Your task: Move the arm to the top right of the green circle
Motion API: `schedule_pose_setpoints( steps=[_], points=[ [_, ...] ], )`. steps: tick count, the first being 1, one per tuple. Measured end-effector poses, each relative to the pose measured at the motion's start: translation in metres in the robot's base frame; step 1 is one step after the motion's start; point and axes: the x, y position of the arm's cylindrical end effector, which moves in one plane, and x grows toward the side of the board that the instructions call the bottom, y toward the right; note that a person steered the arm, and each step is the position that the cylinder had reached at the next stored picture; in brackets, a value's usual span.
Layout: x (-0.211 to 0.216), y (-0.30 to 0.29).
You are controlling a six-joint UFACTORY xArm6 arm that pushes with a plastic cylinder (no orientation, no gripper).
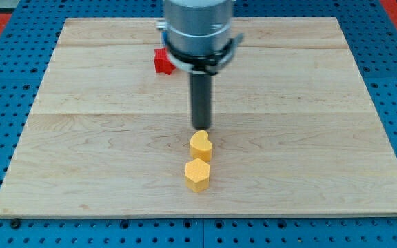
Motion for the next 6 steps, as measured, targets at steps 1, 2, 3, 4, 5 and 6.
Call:
schedule_pose_setpoints(
  steps=[1, 2, 3, 4, 5, 6],
  points=[
    [0.014, 0.028],
    [0.03, 0.023],
    [0.031, 0.007],
    [0.031, 0.008],
    [-0.013, 0.024],
    [-0.027, 0.099]
  ],
)
